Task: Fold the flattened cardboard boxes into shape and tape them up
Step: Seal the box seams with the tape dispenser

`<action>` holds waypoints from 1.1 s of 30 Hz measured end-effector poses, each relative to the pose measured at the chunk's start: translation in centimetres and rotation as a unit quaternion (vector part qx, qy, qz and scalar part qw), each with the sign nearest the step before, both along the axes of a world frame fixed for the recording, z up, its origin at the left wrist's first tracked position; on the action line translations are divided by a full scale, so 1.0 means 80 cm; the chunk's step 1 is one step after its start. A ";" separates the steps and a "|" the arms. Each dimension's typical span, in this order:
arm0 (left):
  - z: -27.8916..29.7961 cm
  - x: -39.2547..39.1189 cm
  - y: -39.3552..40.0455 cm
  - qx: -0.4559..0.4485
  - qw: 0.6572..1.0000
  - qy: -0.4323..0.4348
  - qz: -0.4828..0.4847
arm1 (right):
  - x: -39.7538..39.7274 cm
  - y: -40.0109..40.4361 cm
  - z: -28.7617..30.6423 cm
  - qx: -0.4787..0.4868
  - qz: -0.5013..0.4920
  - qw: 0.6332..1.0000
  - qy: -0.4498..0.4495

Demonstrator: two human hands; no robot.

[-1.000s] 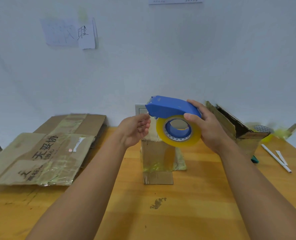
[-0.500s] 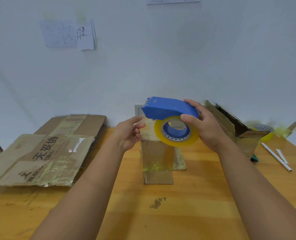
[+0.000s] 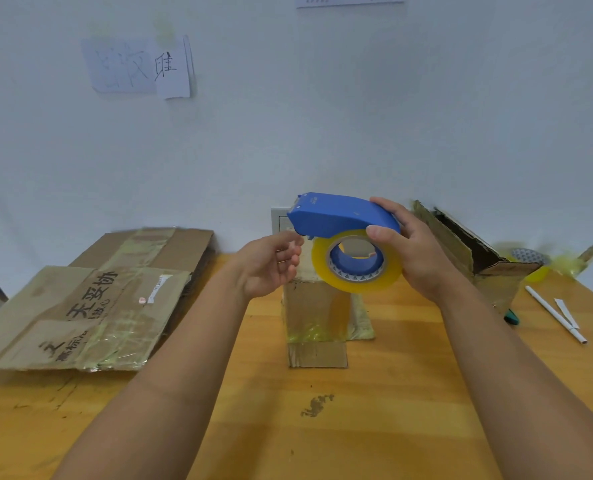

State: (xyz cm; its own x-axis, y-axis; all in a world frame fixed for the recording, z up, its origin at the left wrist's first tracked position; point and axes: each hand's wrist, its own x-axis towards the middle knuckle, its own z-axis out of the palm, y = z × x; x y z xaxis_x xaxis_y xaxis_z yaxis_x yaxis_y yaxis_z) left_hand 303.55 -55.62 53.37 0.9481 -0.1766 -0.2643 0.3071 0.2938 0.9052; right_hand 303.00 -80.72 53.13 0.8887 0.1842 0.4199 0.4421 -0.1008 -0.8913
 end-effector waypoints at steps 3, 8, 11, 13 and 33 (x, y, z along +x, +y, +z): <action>0.000 -0.002 -0.002 -0.017 1.000 -0.018 0.019 | 0.002 -0.001 0.000 -0.002 -0.001 1.000 0.003; 0.003 -0.004 -0.005 -0.019 0.998 -0.031 0.057 | 0.001 -0.002 0.001 -0.014 -0.004 1.000 -0.002; 0.005 -0.005 -0.007 0.016 0.995 -0.059 0.079 | -0.003 0.001 0.005 -0.013 -0.011 1.000 -0.002; 0.005 -0.006 -0.007 0.057 0.990 -0.083 0.097 | -0.006 0.003 0.012 -0.022 -0.018 1.000 -0.008; -0.051 -0.026 0.028 0.168 0.970 -0.085 0.155 | -0.033 -0.069 0.001 -0.183 -0.019 0.981 0.055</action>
